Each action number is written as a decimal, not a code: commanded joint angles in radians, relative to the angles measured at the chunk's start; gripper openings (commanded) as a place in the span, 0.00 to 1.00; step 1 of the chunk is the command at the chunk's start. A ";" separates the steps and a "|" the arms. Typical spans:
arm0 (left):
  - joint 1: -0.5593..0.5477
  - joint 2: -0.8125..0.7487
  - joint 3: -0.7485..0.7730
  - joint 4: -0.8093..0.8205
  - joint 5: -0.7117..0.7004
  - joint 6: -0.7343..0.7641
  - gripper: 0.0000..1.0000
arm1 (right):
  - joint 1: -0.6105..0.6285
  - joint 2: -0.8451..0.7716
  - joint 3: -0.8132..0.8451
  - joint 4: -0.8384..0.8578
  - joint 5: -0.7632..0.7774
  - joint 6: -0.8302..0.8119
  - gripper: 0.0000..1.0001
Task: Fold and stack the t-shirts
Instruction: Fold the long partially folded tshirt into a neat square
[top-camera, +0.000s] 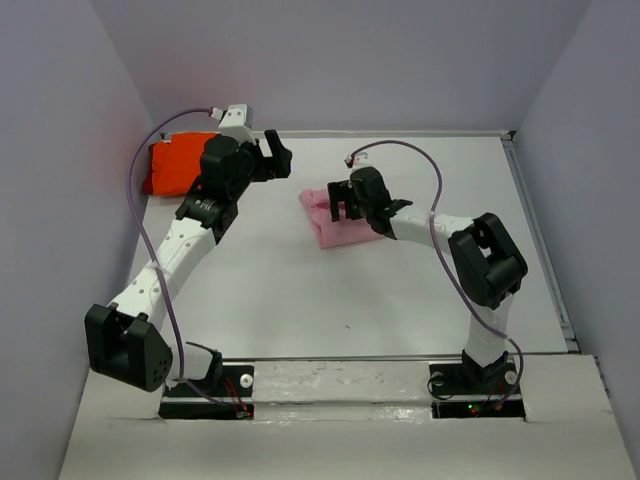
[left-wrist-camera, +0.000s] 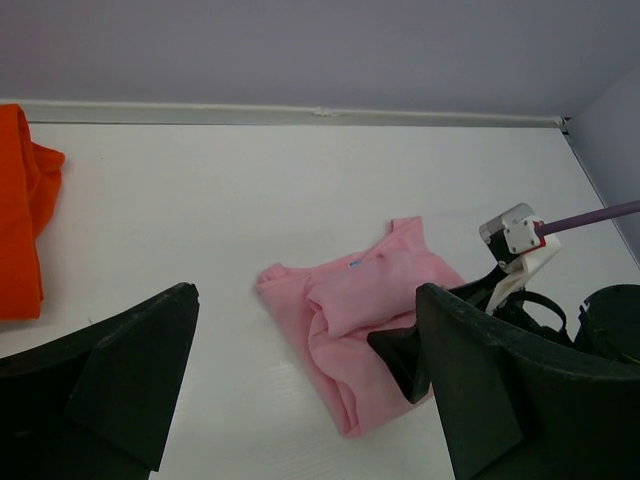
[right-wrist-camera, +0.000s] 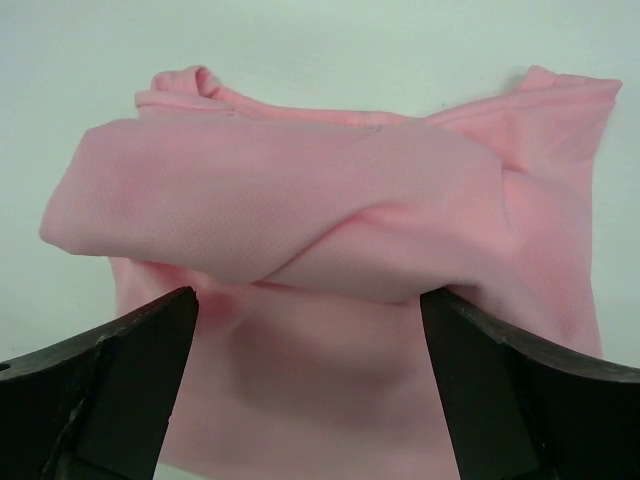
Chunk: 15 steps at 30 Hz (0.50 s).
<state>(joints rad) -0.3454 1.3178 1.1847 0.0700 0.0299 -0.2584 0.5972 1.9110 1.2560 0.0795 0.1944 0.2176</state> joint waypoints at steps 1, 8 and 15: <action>0.005 -0.017 -0.005 0.037 0.021 0.019 0.99 | 0.009 0.065 0.103 -0.018 0.040 -0.050 0.98; 0.006 -0.011 -0.008 0.044 0.045 0.018 0.99 | 0.000 0.216 0.284 -0.049 0.071 -0.089 0.98; 0.005 -0.003 -0.008 0.048 0.077 0.010 0.99 | -0.010 0.295 0.428 -0.063 0.126 -0.145 0.99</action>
<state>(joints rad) -0.3447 1.3190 1.1843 0.0708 0.0723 -0.2584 0.5968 2.2013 1.5963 0.0135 0.2760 0.1207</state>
